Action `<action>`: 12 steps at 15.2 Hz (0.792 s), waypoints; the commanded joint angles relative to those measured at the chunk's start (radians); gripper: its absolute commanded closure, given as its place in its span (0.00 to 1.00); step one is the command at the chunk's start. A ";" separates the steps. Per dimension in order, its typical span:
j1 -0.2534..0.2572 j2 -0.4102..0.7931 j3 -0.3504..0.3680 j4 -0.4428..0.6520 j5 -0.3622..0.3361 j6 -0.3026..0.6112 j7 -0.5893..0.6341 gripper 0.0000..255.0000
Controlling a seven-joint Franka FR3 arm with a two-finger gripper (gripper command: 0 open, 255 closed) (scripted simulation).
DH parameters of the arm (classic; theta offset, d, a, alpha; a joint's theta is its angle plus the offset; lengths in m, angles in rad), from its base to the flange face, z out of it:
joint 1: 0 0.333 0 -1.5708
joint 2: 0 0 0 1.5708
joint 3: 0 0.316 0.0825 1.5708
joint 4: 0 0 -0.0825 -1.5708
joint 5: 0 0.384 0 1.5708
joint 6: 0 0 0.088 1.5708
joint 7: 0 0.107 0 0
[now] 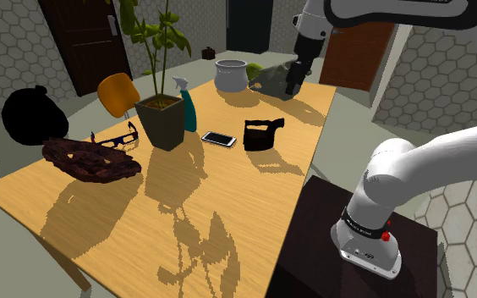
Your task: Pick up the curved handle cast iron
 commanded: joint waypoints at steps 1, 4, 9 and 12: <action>0.000 0.000 0.000 0.000 0.000 0.000 0.000 0.00; 0.037 0.083 -0.053 -0.017 -0.007 0.075 -0.115 0.00; 0.100 0.242 -0.133 -0.017 -0.003 0.190 -0.309 0.00; 0.139 0.348 -0.175 -0.003 0.011 0.251 -0.429 0.00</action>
